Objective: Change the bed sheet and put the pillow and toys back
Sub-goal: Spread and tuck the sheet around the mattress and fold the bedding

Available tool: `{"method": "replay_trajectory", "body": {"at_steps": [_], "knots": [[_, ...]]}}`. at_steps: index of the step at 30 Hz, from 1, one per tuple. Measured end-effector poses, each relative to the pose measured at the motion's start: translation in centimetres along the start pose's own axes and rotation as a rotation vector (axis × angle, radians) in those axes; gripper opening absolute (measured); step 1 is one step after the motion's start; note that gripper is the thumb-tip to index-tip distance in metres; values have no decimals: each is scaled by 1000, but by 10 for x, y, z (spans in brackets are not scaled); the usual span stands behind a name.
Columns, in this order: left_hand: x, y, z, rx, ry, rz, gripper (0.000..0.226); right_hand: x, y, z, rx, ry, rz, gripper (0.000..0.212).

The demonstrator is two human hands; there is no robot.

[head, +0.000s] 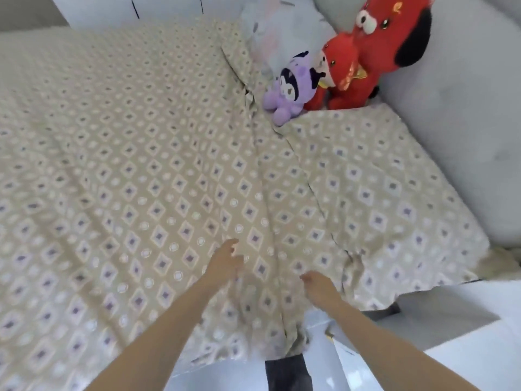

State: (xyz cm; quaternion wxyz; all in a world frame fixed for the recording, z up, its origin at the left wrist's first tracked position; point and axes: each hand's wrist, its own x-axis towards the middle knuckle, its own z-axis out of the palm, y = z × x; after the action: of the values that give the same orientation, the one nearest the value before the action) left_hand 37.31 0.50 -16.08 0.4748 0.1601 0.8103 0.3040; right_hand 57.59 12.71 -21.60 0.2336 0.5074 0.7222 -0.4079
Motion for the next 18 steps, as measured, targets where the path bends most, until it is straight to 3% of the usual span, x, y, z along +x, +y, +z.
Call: {"method": "replay_trajectory", "body": {"at_steps": [6, 14, 16, 18], "knots": [[69, 17, 25, -213, 143, -212, 49, 69, 0, -6, 87, -126, 4, 33], [88, 0, 31, -239, 165, -238, 46, 96, -35, 7, 222, -411, 6, 20], [91, -2, 31, -249, 165, -242, 44, 95, -41, 15, 366, -487, 82, 10], [93, -3, 29, -222, 168, -245, 44, 95, -43, 17, 455, -566, 146, 28]]}}
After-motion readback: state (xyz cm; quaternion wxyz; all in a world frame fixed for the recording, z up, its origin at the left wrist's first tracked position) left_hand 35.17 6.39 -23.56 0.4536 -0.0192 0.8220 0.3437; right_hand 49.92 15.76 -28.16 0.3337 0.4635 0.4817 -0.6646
